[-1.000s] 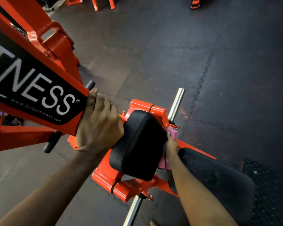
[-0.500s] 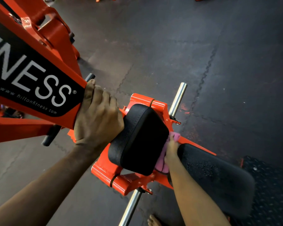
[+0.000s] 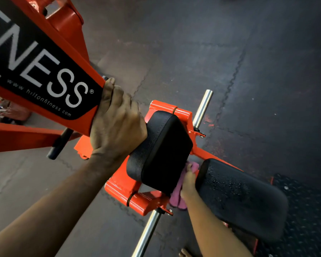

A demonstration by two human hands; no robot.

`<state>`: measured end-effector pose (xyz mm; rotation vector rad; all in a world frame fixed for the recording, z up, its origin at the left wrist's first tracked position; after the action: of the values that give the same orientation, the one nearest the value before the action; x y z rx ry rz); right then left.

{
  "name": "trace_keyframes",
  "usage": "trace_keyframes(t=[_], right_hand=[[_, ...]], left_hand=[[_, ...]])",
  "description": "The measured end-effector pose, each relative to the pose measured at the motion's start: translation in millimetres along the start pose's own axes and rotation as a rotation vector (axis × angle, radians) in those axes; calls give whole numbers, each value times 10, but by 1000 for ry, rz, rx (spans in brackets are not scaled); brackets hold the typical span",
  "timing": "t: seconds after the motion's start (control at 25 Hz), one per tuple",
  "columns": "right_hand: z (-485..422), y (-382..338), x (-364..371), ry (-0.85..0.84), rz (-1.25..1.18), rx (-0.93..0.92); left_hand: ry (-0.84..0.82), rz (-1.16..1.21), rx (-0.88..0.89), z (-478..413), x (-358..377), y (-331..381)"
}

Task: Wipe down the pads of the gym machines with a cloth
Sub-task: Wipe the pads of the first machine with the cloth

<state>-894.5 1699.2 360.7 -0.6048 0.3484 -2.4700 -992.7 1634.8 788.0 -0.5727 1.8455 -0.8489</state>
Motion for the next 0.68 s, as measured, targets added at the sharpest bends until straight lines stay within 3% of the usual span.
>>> trace_keyframes(t=[0.12,0.28,0.4,0.56,0.68], right_hand=[[10,-579,403,-8,-167,-77],[-553,8,233,-55,-235,-48],[-325,479,5,-95,-134,18],[410,177,-189,3,15,-90],[824,-201,-190,-34,165,-199]], left_hand=[[8,-3,6,-1,15,8],[48,-16,20,12,12,28],[45,-23,23,11,24,38],[32,19,58,45,14,45],[188,171,142,149,-107,41]])
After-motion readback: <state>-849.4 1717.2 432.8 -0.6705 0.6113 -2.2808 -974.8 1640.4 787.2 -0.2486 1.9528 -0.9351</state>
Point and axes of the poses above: each hand's wrist, its own z-axis away from the middle knuckle, its own x-axis out of the palm, y = z × x, the point moved 8 cm from there along -z, towards the middle knuckle, and after that the axes turned 14 degrees about -z, right-handed, at the moved point
